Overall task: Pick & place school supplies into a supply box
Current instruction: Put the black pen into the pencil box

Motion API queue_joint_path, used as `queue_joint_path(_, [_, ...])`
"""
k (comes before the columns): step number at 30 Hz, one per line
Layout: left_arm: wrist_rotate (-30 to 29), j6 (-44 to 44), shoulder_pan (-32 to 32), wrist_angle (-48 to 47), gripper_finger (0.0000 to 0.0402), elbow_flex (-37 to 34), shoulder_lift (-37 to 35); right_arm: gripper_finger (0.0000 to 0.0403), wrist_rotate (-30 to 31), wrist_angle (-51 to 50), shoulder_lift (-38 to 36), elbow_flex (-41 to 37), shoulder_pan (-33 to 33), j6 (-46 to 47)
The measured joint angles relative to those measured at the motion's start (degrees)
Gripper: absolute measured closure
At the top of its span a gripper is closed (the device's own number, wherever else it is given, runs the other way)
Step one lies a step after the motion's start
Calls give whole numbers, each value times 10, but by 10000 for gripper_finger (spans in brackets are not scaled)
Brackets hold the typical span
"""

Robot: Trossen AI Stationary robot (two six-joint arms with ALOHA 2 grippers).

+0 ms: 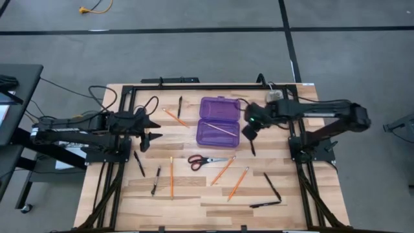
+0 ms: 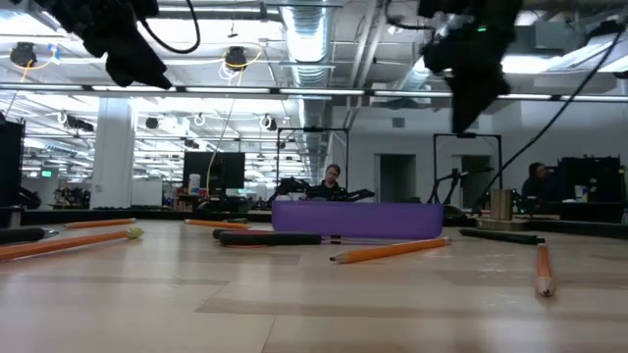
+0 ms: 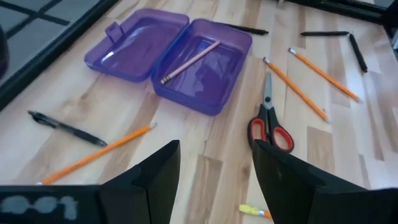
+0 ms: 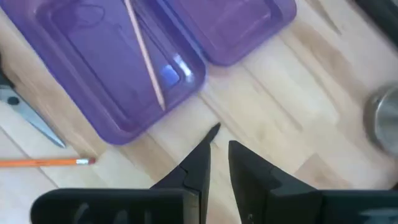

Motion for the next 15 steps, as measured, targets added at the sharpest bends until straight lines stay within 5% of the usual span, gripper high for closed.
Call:
queue_joint_path(8, [0, -13, -16, 25, 211, -32, -28, 351, 16, 39, -83, -133, 56, 132])
queue_joint_path(15, [0, -12, -17, 37, 211, -32, -26, 337, 13, 127, -47, -186, 59, 155])
